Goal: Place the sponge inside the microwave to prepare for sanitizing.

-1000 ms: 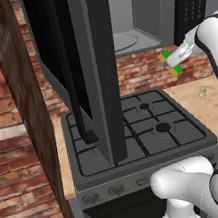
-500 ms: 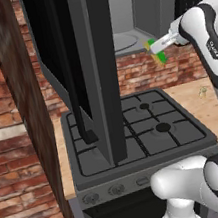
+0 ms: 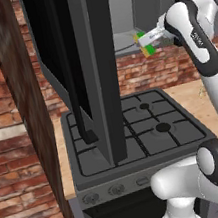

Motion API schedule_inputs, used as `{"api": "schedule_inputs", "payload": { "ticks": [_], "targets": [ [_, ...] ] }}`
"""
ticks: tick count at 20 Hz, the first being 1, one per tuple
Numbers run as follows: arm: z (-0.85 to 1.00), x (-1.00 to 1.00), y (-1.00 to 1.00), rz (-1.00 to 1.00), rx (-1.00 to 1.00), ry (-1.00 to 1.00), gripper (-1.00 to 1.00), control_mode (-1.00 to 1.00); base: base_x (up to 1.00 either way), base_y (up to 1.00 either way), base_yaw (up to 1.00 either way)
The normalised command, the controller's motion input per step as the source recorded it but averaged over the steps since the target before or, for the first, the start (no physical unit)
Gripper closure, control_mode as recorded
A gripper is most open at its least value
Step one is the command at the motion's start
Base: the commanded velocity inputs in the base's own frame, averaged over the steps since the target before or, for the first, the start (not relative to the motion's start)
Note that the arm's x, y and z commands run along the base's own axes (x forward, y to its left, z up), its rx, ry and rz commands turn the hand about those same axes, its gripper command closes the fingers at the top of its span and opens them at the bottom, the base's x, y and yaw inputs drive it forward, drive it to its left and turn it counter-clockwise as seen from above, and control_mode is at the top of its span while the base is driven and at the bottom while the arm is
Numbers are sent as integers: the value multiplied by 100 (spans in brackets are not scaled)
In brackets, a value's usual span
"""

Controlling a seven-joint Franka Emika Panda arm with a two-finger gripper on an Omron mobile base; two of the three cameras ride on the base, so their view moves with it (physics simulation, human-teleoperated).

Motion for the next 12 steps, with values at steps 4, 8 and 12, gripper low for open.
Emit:
{"api": "schedule_inputs", "payload": {
  "ticks": [4,8,12],
  "targets": [
    [0,44,26,0,0,-15,100,-100,0,0,0],
    [4,46,31,-5,0,-13,100,-100,0,0,0],
    [11,48,32,-5,0,-6,100,-100,0,0,0]
  ]
}}
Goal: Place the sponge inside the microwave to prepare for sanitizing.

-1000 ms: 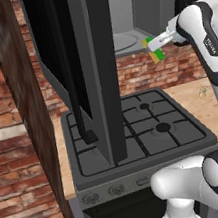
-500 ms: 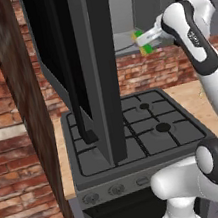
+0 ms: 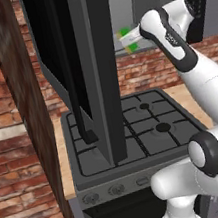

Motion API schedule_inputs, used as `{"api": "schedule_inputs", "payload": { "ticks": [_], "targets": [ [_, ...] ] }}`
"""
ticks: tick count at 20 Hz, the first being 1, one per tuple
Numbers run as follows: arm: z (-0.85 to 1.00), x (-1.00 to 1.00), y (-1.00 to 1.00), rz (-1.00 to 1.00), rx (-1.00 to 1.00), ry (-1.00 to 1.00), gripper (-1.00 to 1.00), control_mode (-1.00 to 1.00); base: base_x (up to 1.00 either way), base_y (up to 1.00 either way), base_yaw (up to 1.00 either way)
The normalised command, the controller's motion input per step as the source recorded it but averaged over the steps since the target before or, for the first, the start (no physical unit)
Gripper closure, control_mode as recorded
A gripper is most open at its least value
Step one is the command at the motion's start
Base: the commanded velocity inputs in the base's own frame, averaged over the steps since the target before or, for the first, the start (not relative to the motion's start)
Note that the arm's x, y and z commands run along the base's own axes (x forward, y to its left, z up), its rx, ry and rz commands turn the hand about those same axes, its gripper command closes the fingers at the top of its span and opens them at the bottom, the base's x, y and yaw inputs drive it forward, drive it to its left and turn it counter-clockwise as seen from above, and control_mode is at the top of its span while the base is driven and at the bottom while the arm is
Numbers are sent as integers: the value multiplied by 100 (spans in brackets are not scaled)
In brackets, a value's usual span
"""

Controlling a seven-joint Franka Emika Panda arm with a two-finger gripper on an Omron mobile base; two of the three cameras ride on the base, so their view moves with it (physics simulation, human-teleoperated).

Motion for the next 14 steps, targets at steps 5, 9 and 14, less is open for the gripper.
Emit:
{"api": "schedule_inputs", "payload": {
  "ticks": [5,9,14],
  "targets": [
    [12,49,33,-7,-2,0,100,-100,0,0,0],
    [3,52,24,-7,0,0,100,-100,0,0,0],
    [2,58,5,-1,0,0,100,-100,0,0,0]
  ]
}}
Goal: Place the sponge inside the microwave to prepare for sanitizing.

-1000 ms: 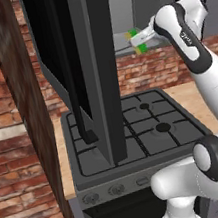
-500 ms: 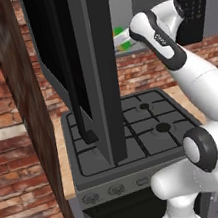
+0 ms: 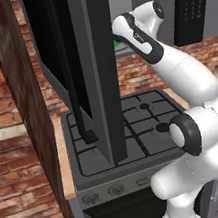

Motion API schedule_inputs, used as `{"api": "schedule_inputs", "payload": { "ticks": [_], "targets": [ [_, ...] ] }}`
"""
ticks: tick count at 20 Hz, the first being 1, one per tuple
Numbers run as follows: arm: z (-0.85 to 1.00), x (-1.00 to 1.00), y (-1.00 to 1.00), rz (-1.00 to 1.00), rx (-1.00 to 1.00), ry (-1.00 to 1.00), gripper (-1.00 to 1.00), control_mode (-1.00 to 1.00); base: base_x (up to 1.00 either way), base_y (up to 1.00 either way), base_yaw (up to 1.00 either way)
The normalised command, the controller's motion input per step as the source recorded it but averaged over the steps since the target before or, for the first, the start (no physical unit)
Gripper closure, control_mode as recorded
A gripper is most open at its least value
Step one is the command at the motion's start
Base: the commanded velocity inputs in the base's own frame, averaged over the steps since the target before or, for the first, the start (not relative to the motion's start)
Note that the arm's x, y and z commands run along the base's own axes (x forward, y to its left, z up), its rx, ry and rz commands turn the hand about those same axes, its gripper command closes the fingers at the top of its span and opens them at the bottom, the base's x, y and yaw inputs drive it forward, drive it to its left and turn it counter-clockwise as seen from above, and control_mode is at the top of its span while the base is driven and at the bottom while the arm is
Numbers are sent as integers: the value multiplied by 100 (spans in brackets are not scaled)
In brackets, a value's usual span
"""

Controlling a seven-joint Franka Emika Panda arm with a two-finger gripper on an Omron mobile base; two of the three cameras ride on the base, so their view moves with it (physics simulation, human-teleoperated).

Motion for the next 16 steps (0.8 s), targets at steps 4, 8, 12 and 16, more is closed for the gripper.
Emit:
{"api": "schedule_inputs", "payload": {
  "ticks": [4,8,12,16],
  "targets": [
    [1,46,-11,0,0,0,100,-100,0,0,0],
    [5,42,-5,0,0,0,100,-100,0,0,0],
    [2,35,0,0,0,0,100,-100,0,0,0],
    [2,38,3,0,-1,0,100,-100,0,0,0]
  ]
}}
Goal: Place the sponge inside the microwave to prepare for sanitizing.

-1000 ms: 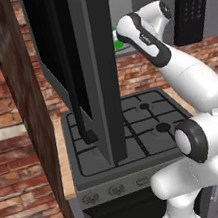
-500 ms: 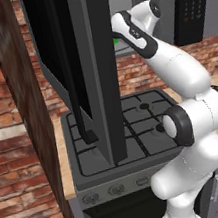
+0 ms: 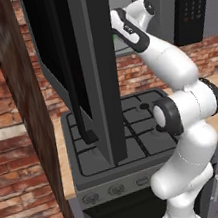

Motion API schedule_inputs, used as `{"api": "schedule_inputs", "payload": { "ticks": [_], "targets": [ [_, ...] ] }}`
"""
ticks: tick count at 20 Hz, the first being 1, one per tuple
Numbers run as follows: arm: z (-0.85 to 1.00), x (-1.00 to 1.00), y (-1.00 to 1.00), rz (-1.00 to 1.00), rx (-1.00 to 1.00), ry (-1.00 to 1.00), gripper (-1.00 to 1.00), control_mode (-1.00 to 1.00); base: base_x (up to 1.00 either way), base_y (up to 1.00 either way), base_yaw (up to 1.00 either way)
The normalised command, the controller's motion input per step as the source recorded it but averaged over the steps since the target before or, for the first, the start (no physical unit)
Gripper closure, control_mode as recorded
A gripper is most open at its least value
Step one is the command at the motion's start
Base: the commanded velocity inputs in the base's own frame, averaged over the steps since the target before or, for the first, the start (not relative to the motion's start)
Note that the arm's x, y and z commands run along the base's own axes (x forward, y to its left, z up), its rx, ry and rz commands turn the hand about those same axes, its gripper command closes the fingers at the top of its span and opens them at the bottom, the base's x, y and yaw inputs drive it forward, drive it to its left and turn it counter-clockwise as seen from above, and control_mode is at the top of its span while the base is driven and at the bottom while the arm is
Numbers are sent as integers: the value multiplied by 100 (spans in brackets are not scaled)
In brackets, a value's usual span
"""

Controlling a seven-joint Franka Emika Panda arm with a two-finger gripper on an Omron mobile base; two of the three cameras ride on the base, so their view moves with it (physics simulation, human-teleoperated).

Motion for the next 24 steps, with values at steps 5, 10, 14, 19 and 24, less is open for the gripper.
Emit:
{"api": "schedule_inputs", "payload": {
  "ticks": [5,10,14,19,24],
  "targets": [
    [0,28,3,0,-5,0,100,-100,0,0,0],
    [0,30,13,0,-7,0,100,-100,0,0,0],
    [-1,26,9,0,-7,2,100,-100,0,0,0],
    [-4,23,9,0,0,8,100,-100,0,0,0],
    [-9,20,6,0,0,15,100,-100,0,0,0]
  ]
}}
